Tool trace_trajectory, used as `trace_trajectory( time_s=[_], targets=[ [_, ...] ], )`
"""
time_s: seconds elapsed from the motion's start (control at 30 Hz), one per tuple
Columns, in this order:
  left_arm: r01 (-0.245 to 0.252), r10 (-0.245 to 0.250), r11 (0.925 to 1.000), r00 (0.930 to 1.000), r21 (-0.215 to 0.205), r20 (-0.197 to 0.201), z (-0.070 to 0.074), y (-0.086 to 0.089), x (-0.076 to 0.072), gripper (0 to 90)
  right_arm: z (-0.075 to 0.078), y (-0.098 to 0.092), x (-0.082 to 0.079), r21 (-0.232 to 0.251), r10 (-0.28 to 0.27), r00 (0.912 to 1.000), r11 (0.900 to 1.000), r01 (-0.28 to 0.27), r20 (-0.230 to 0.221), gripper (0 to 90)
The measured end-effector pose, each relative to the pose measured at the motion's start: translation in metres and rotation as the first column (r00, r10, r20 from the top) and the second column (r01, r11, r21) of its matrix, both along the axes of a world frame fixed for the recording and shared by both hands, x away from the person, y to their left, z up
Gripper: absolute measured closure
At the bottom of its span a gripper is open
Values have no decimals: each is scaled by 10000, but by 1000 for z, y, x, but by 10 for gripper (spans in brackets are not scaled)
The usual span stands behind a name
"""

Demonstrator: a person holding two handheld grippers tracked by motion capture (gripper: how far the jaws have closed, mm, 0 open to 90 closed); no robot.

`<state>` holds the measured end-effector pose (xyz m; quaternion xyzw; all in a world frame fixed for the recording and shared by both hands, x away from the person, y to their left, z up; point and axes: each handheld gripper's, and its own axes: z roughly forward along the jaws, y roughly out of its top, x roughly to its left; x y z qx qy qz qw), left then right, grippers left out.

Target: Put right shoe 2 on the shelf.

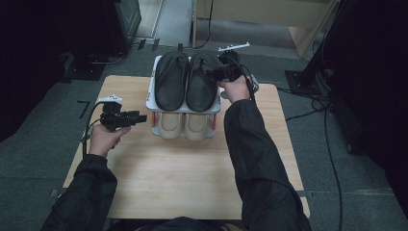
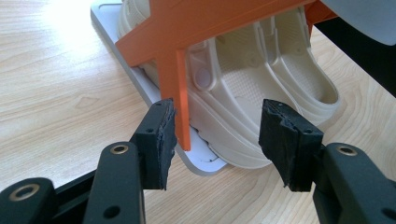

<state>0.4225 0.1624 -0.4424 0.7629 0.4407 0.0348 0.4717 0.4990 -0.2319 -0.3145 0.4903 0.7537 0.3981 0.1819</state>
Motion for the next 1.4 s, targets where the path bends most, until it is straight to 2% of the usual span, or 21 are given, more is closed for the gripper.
trace_trajectory(
  time_s=[0.2, 0.27, 0.43, 0.53, 0.67, 1.0, 1.4],
  targets=[
    [-36, 36, 10000, 10000, 54, -28, 0, 1, 0, 451, 10, -11, -10, 244, 332, 9991, 9991, -339, 250, 460],
    [-17, 17, 10000, 10000, 70, -9, 0, 1, 0, 448, 11, -15, -15, 393, 669, 9971, 9969, -683, 367, 455],
    [1, 0, 9999, 10000, 128, -48, -1, 0, 0, 443, 11, -29, -26, -19, 933, 9927, 9956, -934, 768, 453],
    [26, -25, 9999, 10000, 170, -43, -2, -1, 0, 442, 8, -37, -31, -44, 918, 9921, 9958, -918, 858, 453],
    [9, -8, 9998, 10000, 192, -41, -2, -1, -1, 442, 0, -49, -38, -105, 829, 9924, 9966, -823, 913, 453],
    [16, -15, 9998, 10000, 203, -36, -3, -1, -1, 442, -24, -76, -57, 164, 527, 9938, 9984, -545, 981, 456],
    [25, -24, 9995, 10000, 310, -51, -6, -2, -1, 442, -60, -95, -81, 276, 452, 9936, 9984, -483, 1036, 464]
  ],
)
